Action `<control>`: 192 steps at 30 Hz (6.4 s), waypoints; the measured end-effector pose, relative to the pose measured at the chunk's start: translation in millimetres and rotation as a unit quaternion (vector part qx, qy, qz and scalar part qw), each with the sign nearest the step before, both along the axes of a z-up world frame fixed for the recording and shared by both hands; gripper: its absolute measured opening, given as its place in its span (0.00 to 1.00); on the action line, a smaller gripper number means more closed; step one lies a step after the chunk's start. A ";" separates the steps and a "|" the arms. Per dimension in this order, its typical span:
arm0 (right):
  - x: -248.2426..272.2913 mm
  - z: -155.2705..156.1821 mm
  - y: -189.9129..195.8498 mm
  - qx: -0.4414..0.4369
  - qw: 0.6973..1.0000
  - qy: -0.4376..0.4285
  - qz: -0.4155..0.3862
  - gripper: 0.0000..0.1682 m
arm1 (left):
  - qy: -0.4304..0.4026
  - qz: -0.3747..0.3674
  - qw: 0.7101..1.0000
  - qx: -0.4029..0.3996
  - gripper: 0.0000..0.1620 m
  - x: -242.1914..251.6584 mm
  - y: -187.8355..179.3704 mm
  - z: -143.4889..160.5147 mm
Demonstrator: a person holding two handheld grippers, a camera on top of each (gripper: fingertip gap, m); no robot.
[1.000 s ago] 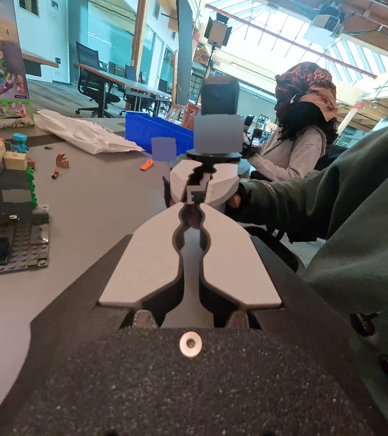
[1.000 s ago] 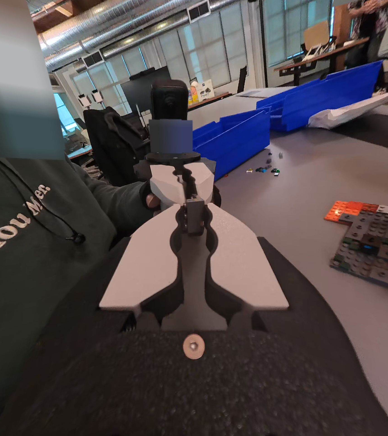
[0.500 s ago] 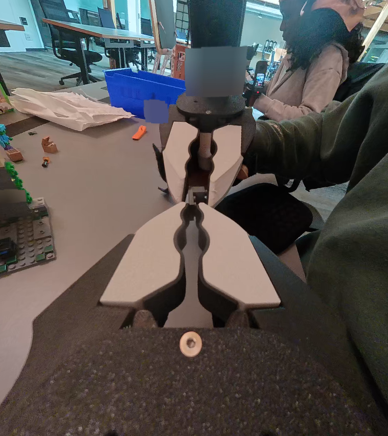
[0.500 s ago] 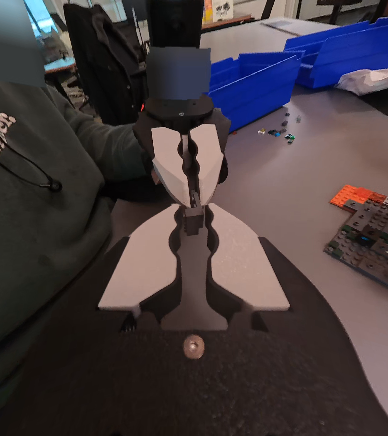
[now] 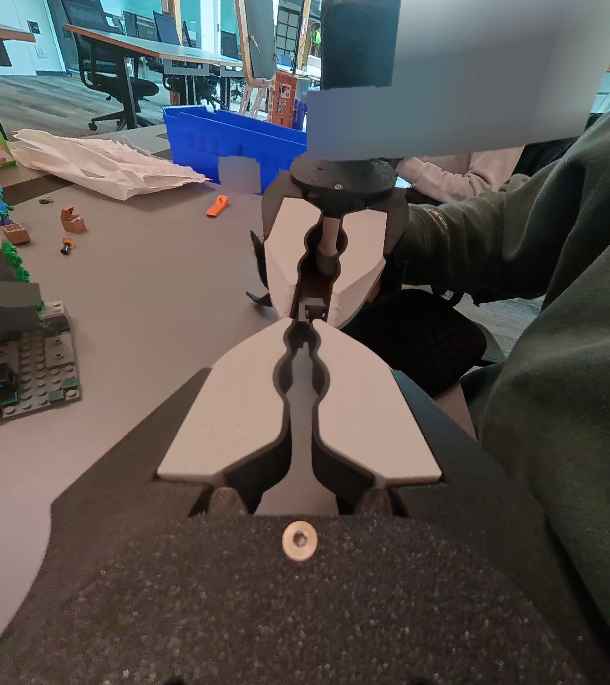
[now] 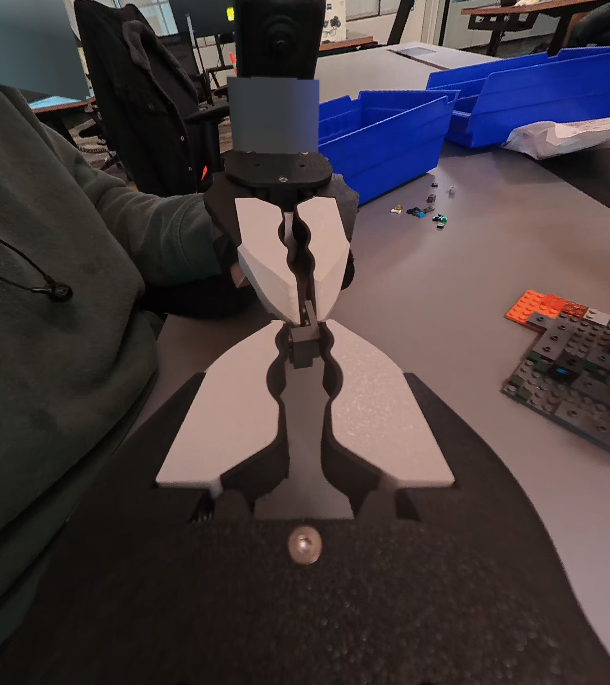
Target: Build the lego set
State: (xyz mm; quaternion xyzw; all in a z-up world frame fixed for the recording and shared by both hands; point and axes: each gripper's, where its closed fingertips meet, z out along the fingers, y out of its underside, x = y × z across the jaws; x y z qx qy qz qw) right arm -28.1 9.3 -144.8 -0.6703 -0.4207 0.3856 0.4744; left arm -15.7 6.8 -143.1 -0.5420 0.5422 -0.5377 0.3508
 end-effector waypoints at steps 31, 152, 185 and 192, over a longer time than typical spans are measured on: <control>3.7 -4.9 8.6 0.010 0.998 0.052 -0.046 0.09 | -0.003 0.046 0.998 0.034 0.03 4.8 10.1 -3.2; 78.9 121.7 195.8 0.182 0.870 0.039 -0.456 0.00 | -0.035 0.467 0.872 0.143 0.00 -28.5 236.1 115.6; 99.5 105.8 197.9 0.195 0.874 0.007 -0.445 0.03 | -0.019 0.569 0.804 0.174 0.00 -16.3 412.1 195.5; 99.9 105.1 198.1 0.193 0.875 0.008 -0.444 0.03 | -0.018 0.567 0.804 0.176 0.00 -14.2 408.6 194.3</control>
